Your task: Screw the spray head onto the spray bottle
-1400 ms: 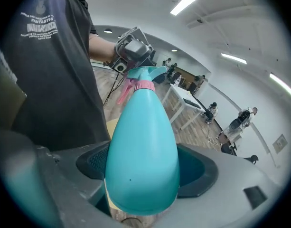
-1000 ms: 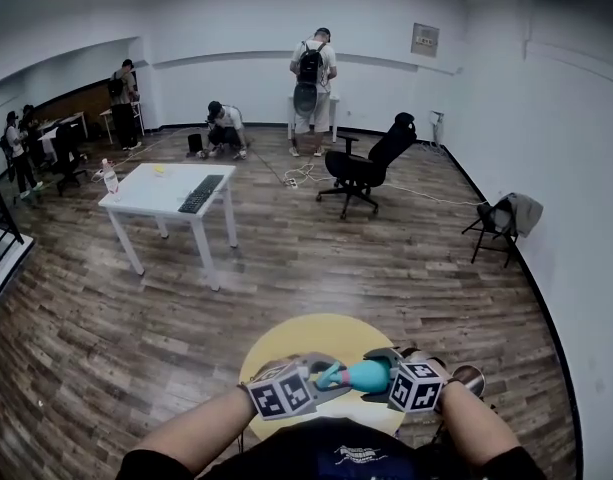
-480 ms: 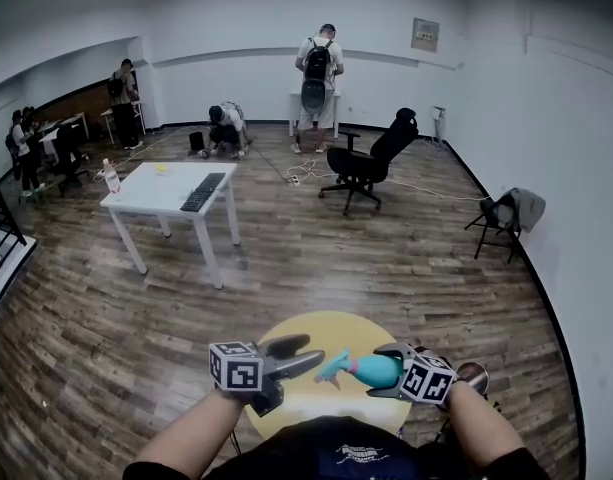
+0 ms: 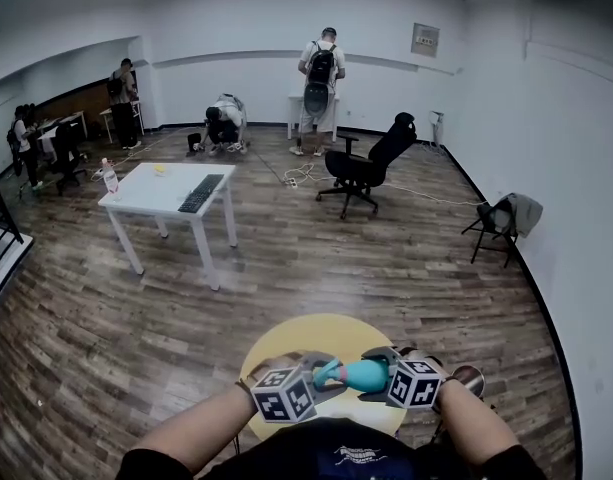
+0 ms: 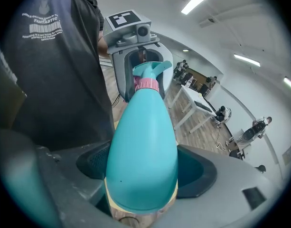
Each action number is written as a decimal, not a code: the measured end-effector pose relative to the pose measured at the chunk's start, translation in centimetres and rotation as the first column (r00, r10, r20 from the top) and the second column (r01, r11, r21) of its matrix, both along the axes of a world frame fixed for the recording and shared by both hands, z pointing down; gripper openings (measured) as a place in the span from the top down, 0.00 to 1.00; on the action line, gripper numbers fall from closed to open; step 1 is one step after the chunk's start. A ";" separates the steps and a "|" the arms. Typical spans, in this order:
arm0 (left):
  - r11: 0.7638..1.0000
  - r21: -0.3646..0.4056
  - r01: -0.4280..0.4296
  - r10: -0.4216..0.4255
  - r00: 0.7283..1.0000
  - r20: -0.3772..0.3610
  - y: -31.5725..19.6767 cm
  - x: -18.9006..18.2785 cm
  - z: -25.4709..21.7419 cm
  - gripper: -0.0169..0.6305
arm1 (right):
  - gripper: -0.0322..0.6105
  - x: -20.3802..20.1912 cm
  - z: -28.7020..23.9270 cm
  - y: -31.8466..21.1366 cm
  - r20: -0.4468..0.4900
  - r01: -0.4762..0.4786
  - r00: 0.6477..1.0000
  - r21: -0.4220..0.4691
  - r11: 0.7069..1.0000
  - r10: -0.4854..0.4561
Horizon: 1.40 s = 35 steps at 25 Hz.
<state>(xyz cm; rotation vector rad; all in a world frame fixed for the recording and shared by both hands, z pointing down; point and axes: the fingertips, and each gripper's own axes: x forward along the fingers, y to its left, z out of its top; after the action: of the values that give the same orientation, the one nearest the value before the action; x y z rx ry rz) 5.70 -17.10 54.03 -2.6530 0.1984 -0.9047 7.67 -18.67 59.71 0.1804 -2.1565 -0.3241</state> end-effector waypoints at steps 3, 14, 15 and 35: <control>0.992 -0.121 0.045 -0.056 0.994 -0.091 -0.3 0.3 -0.1 0.67 | 0.31 0.3 -0.3 -0.1 0.029 -0.009 1.000 -0.018 1.000 0.010; 0.713 -0.700 0.034 -0.471 0.762 -0.444 -3.9 -3.8 -4.3 0.55 | 0.31 1.5 -0.5 -1.1 0.072 -0.087 0.994 0.002 0.996 0.087; 0.754 -0.654 0.052 -0.405 0.821 -0.402 -2.8 -2.1 -3.5 0.55 | 0.31 1.0 -0.7 -0.9 0.058 -0.066 0.996 0.017 0.998 0.065; 0.744 -0.668 0.016 -0.497 0.681 -0.537 -4.8 -4.5 -6.2 0.57 | 0.31 2.7 -1.5 -1.8 0.138 -0.158 0.977 -0.034 0.987 0.161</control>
<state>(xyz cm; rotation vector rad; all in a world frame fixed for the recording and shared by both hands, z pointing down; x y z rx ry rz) 1.22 -21.92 47.81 -3.5666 0.5837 0.0937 10.41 -20.49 58.17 0.3706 -2.2662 -0.1997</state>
